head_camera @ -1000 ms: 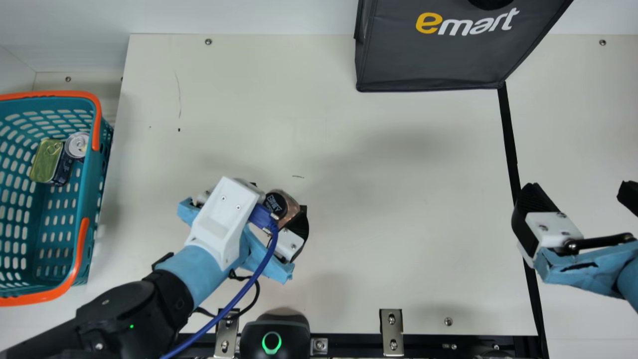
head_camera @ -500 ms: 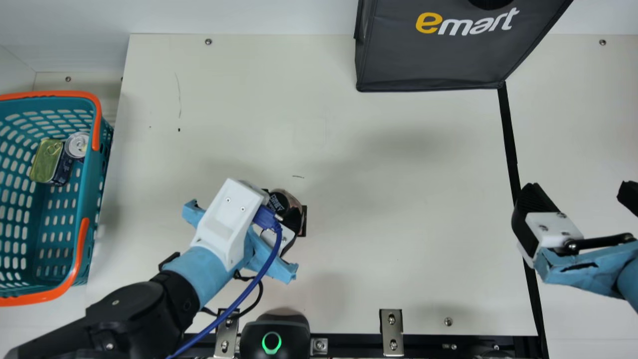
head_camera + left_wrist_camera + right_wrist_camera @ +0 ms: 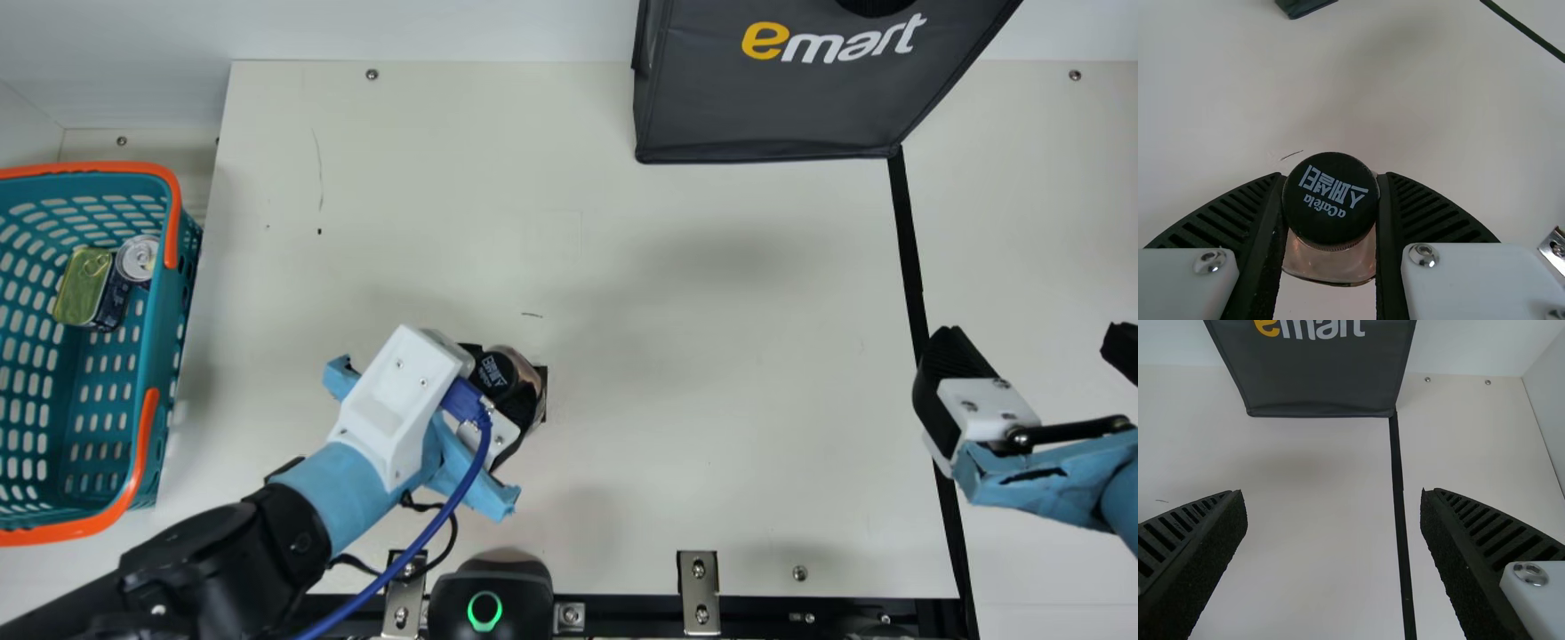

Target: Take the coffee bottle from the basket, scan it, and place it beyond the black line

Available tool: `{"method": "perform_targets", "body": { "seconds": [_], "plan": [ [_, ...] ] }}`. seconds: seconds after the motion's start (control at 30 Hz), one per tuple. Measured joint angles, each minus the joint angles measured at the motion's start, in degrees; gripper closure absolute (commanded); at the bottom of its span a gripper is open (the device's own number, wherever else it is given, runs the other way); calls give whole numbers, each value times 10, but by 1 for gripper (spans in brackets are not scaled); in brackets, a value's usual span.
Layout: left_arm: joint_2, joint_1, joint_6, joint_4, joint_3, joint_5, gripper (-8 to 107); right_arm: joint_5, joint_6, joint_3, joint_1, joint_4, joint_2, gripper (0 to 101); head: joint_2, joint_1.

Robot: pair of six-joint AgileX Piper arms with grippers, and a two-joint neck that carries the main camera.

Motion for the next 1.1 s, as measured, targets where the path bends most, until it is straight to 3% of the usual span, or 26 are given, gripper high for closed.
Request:
{"method": "perform_targets", "body": {
  "seconds": [0.27, 0.6, 1.1],
  "plan": [
    [-31, 11, 177, -121, -2, -9, 89, 0, 0, 0, 0, 0, 0, 10, 0, 0],
    [-56, 51, 421, -292, -23, 23, 89, 0, 0, 0, 0, 0, 0, 10, 0, 0],
    [-58, 214, 780, -573, -39, 116, 89, 0, 0, 0, 0, 0, 0, 10, 0, 0]
  ]
}}
